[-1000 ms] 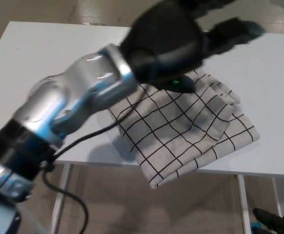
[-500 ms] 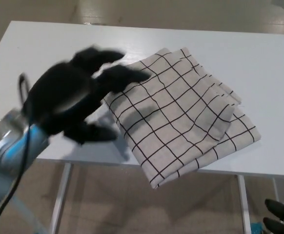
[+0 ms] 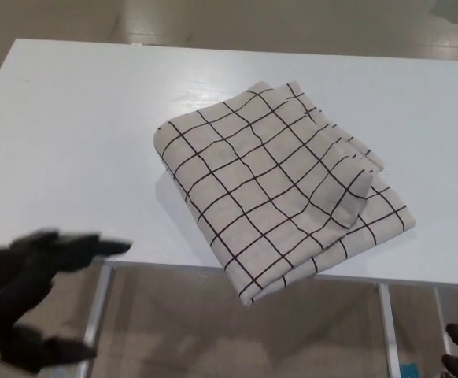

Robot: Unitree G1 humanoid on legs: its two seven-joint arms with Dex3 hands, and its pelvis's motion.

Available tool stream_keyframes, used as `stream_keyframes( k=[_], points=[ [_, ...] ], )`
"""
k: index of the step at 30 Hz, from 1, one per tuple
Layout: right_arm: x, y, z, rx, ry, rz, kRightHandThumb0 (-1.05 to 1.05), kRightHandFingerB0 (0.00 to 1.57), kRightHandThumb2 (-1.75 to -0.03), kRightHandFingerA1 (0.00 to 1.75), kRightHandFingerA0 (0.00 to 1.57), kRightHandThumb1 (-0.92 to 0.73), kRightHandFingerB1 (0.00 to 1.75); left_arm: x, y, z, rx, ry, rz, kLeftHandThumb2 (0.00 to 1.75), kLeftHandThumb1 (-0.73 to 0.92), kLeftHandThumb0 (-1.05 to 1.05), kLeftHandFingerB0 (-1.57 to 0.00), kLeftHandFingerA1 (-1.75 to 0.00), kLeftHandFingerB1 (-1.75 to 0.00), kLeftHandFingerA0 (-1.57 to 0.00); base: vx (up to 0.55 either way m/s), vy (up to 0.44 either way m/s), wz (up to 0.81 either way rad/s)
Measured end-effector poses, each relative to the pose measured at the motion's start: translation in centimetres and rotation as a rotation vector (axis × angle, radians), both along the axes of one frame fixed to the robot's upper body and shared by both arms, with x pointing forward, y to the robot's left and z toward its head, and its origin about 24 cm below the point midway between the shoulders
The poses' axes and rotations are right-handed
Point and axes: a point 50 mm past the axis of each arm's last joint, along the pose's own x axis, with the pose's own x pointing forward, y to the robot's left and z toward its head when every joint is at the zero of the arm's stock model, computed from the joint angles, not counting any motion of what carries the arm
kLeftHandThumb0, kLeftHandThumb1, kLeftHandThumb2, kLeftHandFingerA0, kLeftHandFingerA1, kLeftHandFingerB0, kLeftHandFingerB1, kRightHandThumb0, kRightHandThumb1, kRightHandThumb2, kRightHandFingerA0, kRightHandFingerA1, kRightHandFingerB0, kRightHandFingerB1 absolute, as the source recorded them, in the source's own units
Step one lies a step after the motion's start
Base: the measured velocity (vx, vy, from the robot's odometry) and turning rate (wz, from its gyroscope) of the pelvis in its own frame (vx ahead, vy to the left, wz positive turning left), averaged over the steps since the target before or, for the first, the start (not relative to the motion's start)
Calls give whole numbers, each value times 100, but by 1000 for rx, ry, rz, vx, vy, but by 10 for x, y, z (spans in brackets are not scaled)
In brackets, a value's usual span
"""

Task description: Use the left hand to fold a white towel with checkered patterns in half.

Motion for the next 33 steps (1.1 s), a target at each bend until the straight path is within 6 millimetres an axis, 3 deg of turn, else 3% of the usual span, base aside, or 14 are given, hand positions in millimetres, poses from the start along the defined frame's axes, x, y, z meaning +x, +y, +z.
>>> stream_keyframes(
  k=[7,8,9,11,12,13,14,19,21,22,27,28,30,33],
  points=[
    [-4,-4,2,-8,2,-17,-35,59,-58,60,51,-63,52,-35,25,-17,-55,188,66,55,45,-66,-45,-36,-35,-38,0,0,0],
    [-4,-5,3,-9,3,-20,-40,52,-89,67,50,-53,62,-37,27,-18,-61,206,71,55,44,-66,-45,-37,-35,-38,0,0,0],
    [-5,-6,3,-10,4,-23,-38,51,-90,68,51,-52,62,-41,30,-20,-70,234,76,72,39,-64,-36,-44,-41,-33,0,0,0],
    [-7,-7,4,-12,5,-29,-39,51,-89,67,51,-52,62,-47,34,-24,-88,280,87,72,38,-60,-27,-45,-39,-33,0,0,0],
    [-7,-8,4,-12,7,-33,-34,52,-84,69,54,-47,64,-49,38,-28,-104,307,98,53,41,-59,-30,-36,-31,-34,0,0,0],
    [-7,-8,4,-12,7,-33,-34,52,-84,69,54,-47,64,-49,38,-28,-104,307,98,53,41,-59,-30,-36,-31,-34,0,0,0],
    [-9,-9,4,-13,11,-40,-35,57,-58,59,53,-62,51,-54,43,-34,-135,346,119,54,41,-58,-26,-34,-30,-31,0,0,0],
    [-17,-12,-1,-8,47,-57,-33,56,-58,57,52,-62,50,-69,61,-68,-244,466,246,54,43,-58,-28,-32,-31,-31,0,0,0],
    [-17,-12,-1,-8,49,-58,-33,55,-58,57,51,-63,50,-70,62,-70,-247,471,252,54,44,-58,-28,-32,-31,-31,0,0,0],
    [-21,-11,-4,-1,68,-59,-32,44,-59,57,45,-65,46,-75,68,-83,-276,503,305,55,45,-59,-30,-33,-31,-33,0,0,0],
    [-29,-6,-17,28,131,-57,-32,37,-59,58,40,-66,44,-84,74,-115,-359,554,433,56,47,-62,-33,-34,-31,-35,0,0,0],
    [-29,-6,-17,28,131,-57,-32,37,-59,58,40,-66,44,-84,74,-115,-359,554,433,78,42,-67,-28,-45,-41,-31,0,0,0],
    [-31,-3,-22,45,153,-53,-33,39,-60,59,41,-67,45,-86,73,-132,-410,572,499,79,43,-66,-28,-46,-42,-32,0,0,0],
    [-31,-2,-23,49,160,-52,-33,39,-60,59,41,-67,45,-86,73,-136,-426,574,518,79,43,-66,-28,-46,-42,-32,0,0,0]
  ],
)
